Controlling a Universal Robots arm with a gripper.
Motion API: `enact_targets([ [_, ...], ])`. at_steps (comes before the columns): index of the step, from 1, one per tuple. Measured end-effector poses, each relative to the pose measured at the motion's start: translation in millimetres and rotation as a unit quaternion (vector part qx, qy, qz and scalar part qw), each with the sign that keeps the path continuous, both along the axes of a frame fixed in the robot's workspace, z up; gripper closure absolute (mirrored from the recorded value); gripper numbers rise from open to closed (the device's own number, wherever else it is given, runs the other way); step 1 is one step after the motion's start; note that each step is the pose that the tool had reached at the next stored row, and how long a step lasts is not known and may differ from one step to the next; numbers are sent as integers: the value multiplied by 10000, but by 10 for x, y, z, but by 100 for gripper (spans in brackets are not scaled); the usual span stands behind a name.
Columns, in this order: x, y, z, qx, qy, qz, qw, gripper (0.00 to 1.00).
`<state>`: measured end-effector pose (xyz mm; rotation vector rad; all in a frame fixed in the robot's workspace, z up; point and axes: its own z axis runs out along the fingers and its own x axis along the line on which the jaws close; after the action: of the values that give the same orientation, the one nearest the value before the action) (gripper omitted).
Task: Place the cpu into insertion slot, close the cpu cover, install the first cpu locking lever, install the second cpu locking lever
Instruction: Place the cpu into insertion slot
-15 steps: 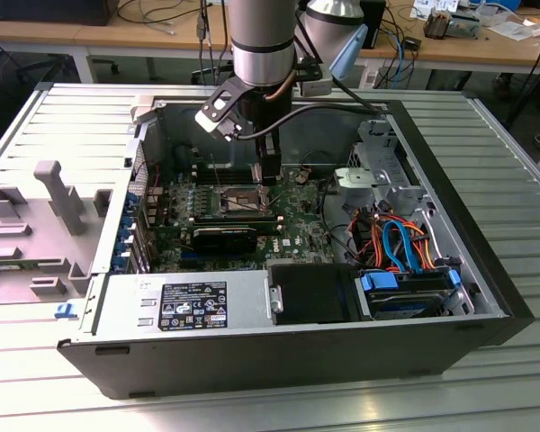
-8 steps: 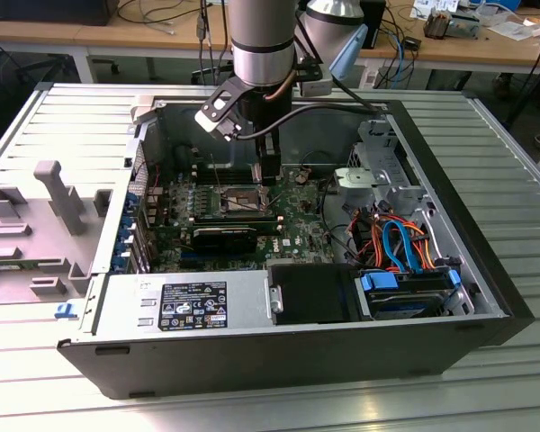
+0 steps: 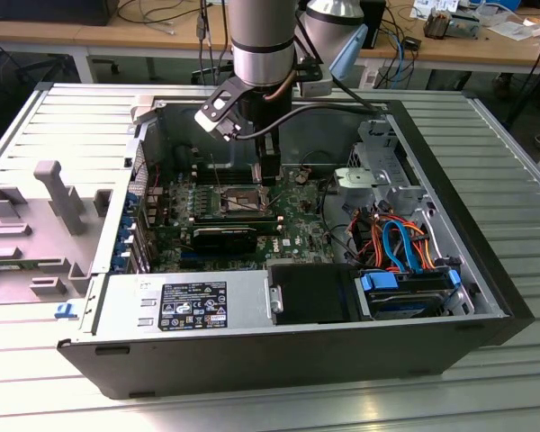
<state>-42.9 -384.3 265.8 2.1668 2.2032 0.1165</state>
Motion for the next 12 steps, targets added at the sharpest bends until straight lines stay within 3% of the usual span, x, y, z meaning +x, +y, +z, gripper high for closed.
enact_targets([
  [12, 0, 0, -1, 0, 0, -56, 10000, 45],
])
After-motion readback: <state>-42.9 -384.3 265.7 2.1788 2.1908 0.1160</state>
